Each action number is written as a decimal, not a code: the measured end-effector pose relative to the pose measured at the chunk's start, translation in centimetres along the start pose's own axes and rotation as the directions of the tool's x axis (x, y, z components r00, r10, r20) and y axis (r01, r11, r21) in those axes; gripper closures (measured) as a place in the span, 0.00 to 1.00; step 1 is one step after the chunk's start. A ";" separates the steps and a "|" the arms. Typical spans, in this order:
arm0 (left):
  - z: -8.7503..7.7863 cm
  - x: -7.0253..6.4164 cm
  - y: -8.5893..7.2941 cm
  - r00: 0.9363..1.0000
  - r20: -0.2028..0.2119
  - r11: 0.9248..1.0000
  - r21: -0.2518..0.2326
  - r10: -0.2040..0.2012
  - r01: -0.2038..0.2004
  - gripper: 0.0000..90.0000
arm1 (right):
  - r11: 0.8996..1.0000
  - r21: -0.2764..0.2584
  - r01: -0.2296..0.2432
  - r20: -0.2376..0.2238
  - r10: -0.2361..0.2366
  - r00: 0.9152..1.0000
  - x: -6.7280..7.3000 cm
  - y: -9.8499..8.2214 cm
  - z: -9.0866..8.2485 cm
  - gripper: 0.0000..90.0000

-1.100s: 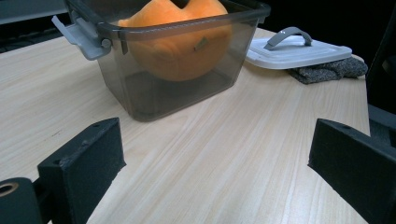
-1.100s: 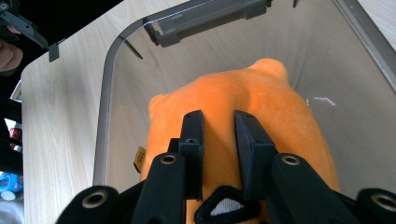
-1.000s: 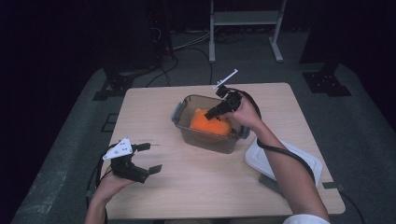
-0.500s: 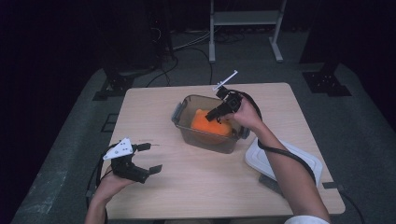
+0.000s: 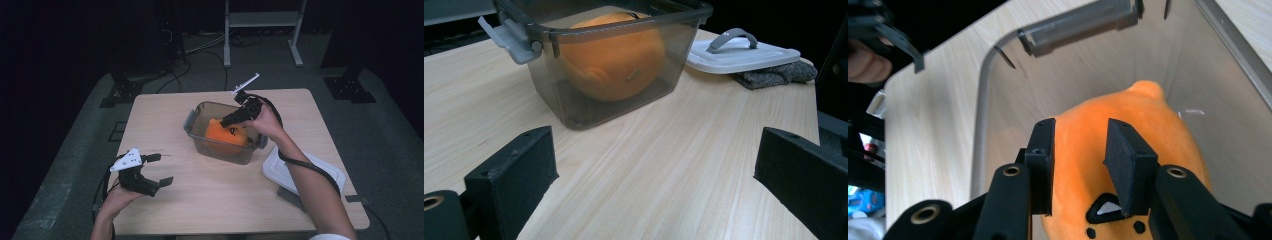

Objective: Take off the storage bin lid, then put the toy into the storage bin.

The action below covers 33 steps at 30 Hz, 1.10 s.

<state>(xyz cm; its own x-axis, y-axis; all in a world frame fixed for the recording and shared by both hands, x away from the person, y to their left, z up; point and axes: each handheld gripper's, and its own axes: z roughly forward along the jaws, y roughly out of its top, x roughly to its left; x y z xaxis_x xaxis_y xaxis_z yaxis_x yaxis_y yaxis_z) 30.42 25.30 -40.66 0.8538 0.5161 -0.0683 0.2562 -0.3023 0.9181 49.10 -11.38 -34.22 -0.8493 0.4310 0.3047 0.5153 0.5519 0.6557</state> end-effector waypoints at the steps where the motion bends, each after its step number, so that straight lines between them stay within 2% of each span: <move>1: 0.0 0.0 0.0 1.000 0.000 1.000 0.000 0.000 0.000 0.03 | 1.000 0.000 0.000 0.000 0.000 1.000 0.0 0.0 0.0 0.70; 7: 0.1 -0.2 -0.1 1.000 0.002 1.000 0.006 0.000 0.000 0.03 | 0.998 -0.064 0.007 -0.028 -0.009 1.000 0.9 -0.6 -2.1 0.65; 15: 0.0 -0.2 -0.2 1.000 0.003 1.000 0.008 -0.003 0.003 0.03 | 0.990 -0.136 0.049 -0.046 -0.056 0.997 2.6 -2.0 -4.6 0.61; 18: 0.0 -0.3 -0.1 1.000 0.003 1.000 0.002 -0.003 0.003 0.03 | 0.984 -0.166 0.060 -0.044 -0.068 0.997 3.5 -3.5 -5.8 0.60; 23: 0.2 -0.3 -0.2 1.000 0.006 1.000 0.019 0.005 -0.005 0.03 | 0.979 -0.193 0.063 -0.042 -0.073 0.996 4.4 -4.8 -7.2 0.59; 25: 0.2 -0.4 -0.2 1.000 0.006 1.000 0.017 0.003 -0.003 0.03 | 0.973 -0.219 0.076 -0.032 -0.085 0.996 5.2 -6.3 -8.3 0.57; 27: 0.1 -0.4 -0.2 1.000 0.003 1.000 0.017 0.003 -0.003 0.03 | 0.971 -0.228 0.075 -0.029 -0.083 0.996 5.3 -6.9 -8.6 0.57; 28: 0.0 -0.6 -0.3 1.000 0.000 1.000 0.017 0.002 -0.002 0.03 | 0.970 -0.233 0.072 -0.014 -0.077 0.997 5.4 -7.9 -9.0 0.56; 29: 0.0 -0.6 -0.3 1.000 0.000 1.000 0.017 0.002 -0.002 0.03 | 0.970 -0.233 0.072 -0.014 -0.077 0.997 5.4 -7.9 -9.0 0.56; 30: -0.1 -0.7 -0.4 1.000 0.002 1.000 0.018 0.002 -0.002 0.03 | 0.970 -0.235 0.064 0.005 -0.065 0.998 5.3 -9.2 -9.4 0.55; 32: -0.1 -0.7 -0.5 1.000 -0.001 1.000 0.025 0.000 0.000 0.03 | 0.970 -0.236 0.053 0.014 -0.051 0.999 5.2 -10.3 -9.8 0.55; 33: -0.1 -0.7 -0.5 1.000 -0.001 1.000 0.025 0.000 0.000 0.03 | 0.970 -0.236 0.053 0.014 -0.051 0.999 5.2 -10.3 -9.8 0.55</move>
<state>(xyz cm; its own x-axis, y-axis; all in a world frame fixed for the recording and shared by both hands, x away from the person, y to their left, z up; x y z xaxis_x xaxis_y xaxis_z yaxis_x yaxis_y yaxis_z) 29.63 25.18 -41.04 0.8536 0.5165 -0.0680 0.2675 -0.3226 0.9080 38.25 -21.83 -32.64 -0.8728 0.4123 0.2613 0.4283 0.3900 0.8151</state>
